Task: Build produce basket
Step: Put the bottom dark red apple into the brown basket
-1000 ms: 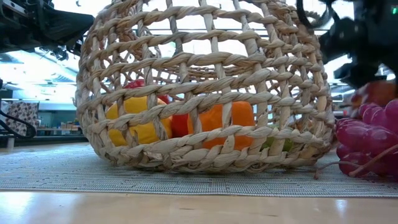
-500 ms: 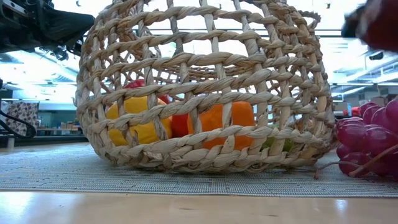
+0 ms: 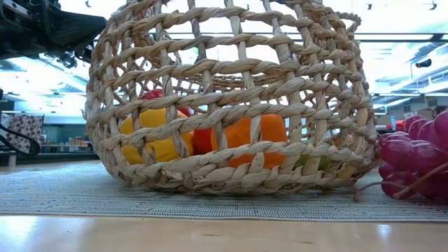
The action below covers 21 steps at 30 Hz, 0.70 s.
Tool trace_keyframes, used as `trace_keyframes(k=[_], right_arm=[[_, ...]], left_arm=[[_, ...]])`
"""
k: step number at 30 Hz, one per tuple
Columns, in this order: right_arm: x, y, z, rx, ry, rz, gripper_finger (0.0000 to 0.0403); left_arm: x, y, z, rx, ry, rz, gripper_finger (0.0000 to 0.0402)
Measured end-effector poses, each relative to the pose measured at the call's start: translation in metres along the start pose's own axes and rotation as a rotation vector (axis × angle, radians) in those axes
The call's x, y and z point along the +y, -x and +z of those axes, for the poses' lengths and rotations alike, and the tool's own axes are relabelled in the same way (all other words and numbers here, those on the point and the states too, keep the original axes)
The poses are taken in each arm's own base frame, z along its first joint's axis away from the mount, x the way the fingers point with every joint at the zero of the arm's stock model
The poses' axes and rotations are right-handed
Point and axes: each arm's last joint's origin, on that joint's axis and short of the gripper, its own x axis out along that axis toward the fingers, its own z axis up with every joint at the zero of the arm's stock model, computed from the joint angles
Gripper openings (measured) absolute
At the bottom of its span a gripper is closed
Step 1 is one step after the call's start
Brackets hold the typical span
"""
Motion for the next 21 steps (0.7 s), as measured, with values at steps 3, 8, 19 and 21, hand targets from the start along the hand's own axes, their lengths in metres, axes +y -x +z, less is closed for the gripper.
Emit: trace_keyframes(k=[3,8,19,21], right_arm=[[0.001,0.008,0.017,-0.104,0.1,-0.081,0.0349],[-0.008,0.019,0.038,-0.255,0.26,-0.365,0.035],[-0.049,0.036,0.058,-0.326,0.293,-0.813,0.035],[-0.056,0.038,0.06,-0.331,0.283,-0.849,0.0351]], left_arm=[[0.0,0.0,0.0,0.0,0.0,0.0,0.0034],[0.0,0.0,0.0,0.0,0.0,0.0,0.0029],[0.0,0.0,0.0,0.0,0.0,0.0,0.0032],[0.0,0.0,0.0,0.0,0.0,0.001,0.0034]])
